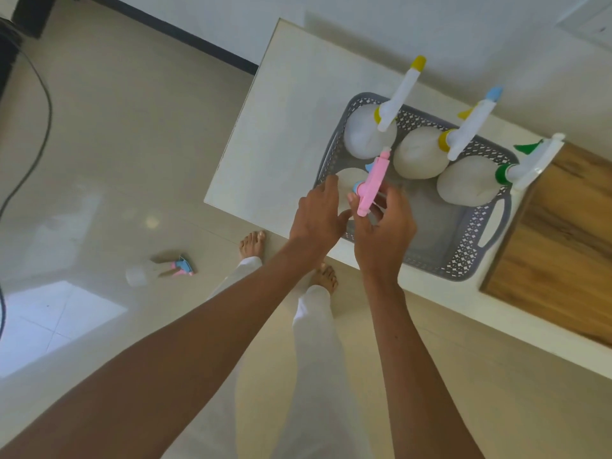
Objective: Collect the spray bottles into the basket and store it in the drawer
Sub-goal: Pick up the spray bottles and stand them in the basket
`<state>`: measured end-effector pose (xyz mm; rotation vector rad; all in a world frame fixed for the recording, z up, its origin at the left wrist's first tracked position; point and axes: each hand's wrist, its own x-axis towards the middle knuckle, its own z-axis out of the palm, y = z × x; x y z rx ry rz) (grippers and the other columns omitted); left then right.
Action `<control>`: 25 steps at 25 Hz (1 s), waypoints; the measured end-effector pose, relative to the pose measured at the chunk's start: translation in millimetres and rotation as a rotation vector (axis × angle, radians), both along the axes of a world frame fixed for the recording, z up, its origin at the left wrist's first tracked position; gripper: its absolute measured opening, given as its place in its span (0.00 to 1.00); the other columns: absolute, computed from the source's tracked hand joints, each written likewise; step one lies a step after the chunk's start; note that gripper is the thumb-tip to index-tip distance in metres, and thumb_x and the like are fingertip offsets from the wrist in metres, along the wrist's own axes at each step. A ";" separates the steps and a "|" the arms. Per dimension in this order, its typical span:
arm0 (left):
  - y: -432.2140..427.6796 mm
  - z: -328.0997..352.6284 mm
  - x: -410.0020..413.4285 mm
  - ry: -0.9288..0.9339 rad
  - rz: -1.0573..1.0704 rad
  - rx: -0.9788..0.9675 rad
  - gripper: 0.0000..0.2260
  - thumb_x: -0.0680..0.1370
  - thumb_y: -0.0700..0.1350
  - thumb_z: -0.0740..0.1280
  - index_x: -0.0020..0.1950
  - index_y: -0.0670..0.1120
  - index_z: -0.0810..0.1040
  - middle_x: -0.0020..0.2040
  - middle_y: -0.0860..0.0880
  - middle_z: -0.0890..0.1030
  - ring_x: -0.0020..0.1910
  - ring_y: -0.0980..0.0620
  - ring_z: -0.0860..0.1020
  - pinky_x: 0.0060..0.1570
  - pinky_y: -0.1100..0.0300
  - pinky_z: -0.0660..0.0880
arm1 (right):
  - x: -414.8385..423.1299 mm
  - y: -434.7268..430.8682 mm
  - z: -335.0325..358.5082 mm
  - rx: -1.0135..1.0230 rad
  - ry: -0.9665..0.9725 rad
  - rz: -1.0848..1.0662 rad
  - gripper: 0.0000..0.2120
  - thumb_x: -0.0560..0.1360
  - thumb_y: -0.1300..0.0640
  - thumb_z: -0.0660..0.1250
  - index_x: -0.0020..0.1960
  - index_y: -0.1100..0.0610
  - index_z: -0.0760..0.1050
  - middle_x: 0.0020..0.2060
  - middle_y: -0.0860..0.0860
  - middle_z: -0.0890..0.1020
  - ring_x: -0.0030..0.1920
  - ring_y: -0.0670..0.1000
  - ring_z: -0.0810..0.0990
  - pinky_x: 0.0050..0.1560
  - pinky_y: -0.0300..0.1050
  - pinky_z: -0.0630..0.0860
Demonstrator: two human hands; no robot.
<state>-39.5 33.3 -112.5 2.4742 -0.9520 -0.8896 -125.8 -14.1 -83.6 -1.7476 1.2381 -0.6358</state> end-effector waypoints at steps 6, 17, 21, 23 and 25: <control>-1.5 -6.3 3.3 0.027 -0.021 -0.002 0.22 0.79 0.45 0.69 0.69 0.41 0.66 0.53 0.40 0.82 0.48 0.39 0.81 0.54 0.48 0.75 | 6.6 -3.0 -10.7 -0.031 0.015 -0.029 0.11 0.75 0.59 0.74 0.56 0.60 0.80 0.48 0.43 0.80 0.50 0.45 0.81 0.55 0.46 0.82; 15.4 1.3 9.2 0.145 0.007 -0.062 0.29 0.79 0.45 0.69 0.77 0.42 0.63 0.61 0.41 0.82 0.55 0.41 0.81 0.58 0.48 0.78 | -5.4 10.5 -2.8 0.088 0.144 -0.013 0.29 0.72 0.57 0.77 0.70 0.58 0.73 0.63 0.46 0.78 0.63 0.45 0.75 0.65 0.50 0.75; 58.3 20.7 6.7 0.029 0.089 -0.267 0.27 0.79 0.50 0.69 0.75 0.44 0.68 0.66 0.45 0.80 0.61 0.44 0.80 0.58 0.53 0.77 | -20.9 43.7 19.3 -0.172 0.215 -0.070 0.30 0.72 0.65 0.75 0.71 0.66 0.69 0.68 0.62 0.72 0.70 0.60 0.69 0.71 0.56 0.69; 88.6 27.3 9.9 -0.101 0.103 -0.257 0.26 0.80 0.54 0.65 0.77 0.49 0.65 0.74 0.48 0.73 0.70 0.47 0.74 0.62 0.53 0.75 | -20.8 59.6 30.3 -0.342 0.197 0.004 0.25 0.72 0.68 0.74 0.67 0.70 0.72 0.64 0.66 0.74 0.65 0.64 0.72 0.69 0.50 0.68; 125.2 28.6 17.4 -0.201 0.090 -0.224 0.27 0.81 0.55 0.64 0.78 0.50 0.64 0.77 0.49 0.68 0.75 0.48 0.68 0.64 0.52 0.73 | -12.2 77.3 39.3 -0.399 0.156 0.172 0.22 0.73 0.68 0.73 0.65 0.71 0.73 0.62 0.67 0.75 0.63 0.65 0.73 0.69 0.42 0.65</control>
